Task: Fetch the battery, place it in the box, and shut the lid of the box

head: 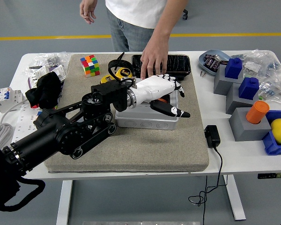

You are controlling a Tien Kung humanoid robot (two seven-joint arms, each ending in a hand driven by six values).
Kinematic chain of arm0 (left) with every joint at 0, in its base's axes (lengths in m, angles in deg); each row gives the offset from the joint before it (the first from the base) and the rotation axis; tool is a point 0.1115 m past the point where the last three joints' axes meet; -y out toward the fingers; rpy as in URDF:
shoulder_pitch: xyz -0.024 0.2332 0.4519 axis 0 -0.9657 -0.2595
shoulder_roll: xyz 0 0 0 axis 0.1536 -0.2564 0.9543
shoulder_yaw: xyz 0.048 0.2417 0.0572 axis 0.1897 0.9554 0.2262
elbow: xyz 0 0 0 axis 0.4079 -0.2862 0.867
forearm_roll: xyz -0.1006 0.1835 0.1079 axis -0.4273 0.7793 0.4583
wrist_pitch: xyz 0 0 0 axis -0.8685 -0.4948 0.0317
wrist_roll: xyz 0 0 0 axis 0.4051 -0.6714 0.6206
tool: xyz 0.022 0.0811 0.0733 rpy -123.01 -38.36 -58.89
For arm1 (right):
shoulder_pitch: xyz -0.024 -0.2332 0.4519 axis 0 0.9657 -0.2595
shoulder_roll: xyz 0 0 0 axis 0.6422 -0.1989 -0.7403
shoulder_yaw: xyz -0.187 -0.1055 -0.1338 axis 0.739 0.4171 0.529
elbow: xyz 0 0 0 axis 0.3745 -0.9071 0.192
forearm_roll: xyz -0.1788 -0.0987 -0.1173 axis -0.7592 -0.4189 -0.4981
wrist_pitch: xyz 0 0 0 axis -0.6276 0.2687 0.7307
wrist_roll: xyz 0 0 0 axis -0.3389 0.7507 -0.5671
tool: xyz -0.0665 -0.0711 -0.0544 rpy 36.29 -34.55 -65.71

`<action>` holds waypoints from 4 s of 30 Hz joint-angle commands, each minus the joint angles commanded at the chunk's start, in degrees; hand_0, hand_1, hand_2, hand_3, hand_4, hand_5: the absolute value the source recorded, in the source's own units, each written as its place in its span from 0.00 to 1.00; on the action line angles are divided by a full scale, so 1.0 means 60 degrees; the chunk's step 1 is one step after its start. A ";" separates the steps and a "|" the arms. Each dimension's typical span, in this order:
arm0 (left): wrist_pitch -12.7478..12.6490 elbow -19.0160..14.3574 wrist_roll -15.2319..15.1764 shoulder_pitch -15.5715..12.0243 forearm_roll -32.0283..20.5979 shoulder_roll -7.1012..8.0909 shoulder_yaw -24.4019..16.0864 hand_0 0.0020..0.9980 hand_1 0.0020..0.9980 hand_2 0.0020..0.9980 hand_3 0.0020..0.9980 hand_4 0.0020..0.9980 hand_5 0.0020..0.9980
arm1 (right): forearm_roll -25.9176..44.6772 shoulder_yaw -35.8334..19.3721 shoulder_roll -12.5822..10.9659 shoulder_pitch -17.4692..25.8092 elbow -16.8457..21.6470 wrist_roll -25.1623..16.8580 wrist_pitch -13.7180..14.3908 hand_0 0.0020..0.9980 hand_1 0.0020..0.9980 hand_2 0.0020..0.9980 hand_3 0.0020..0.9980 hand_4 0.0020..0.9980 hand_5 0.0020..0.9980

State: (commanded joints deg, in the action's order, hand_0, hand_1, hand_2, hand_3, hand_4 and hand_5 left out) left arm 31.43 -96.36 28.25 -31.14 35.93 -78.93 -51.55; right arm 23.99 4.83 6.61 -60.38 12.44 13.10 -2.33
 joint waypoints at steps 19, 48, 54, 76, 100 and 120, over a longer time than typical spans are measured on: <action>0.0171 0.0058 -0.0160 0.0110 -0.2805 0.0000 0.1120 1.00 0.99 0.85 0.72 1.00 1.00 | -0.0003 -0.0030 -0.0008 -0.0017 0.0000 0.0001 0.0018 0.83 0.80 0.77 0.82 1.00 1.00; -0.3534 -0.1364 -0.1436 -0.1810 0.2457 0.0000 -0.4056 1.00 1.00 1.00 0.97 1.00 1.00 | -0.0078 -0.0243 0.0098 0.0101 0.0000 -0.0014 0.0065 0.83 0.80 0.77 0.82 1.00 1.00; -0.4383 -0.2068 -0.1126 -0.3189 0.2457 0.0000 -0.6322 1.00 1.00 1.00 1.00 1.00 1.00 | -0.0270 -0.0458 0.0129 0.0128 0.0000 -0.0011 0.0151 0.83 0.80 0.77 0.82 1.00 1.00; -0.2371 -0.2885 -0.0604 -0.6117 -0.1326 0.1291 -1.1299 0.98 0.98 0.94 0.90 1.00 1.00 | -0.0841 -0.1148 0.0146 0.0258 0.0000 -0.0042 0.0462 0.83 0.82 0.79 0.82 1.00 1.00; 0.0312 -0.2918 -0.0893 -0.6676 -0.4781 0.1120 -1.0596 0.81 0.79 0.76 0.74 1.00 1.00 | -0.1047 -0.1679 0.0260 0.0286 0.0000 -0.0292 0.0424 0.84 0.82 0.80 0.83 1.00 1.00; -0.0225 -0.2772 -0.1085 -0.6916 -0.4302 0.0835 -1.0699 0.78 0.77 0.75 0.74 1.00 0.94 | -0.1489 -0.1972 0.0186 0.0339 0.0000 -0.0467 0.0313 0.84 0.82 0.80 0.83 1.00 1.00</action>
State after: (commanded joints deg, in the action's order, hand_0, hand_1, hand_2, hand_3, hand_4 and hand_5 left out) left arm 30.08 -113.00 21.74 -72.64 10.12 -73.92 -115.75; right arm 15.05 -7.01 7.72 -58.34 12.44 10.30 -0.46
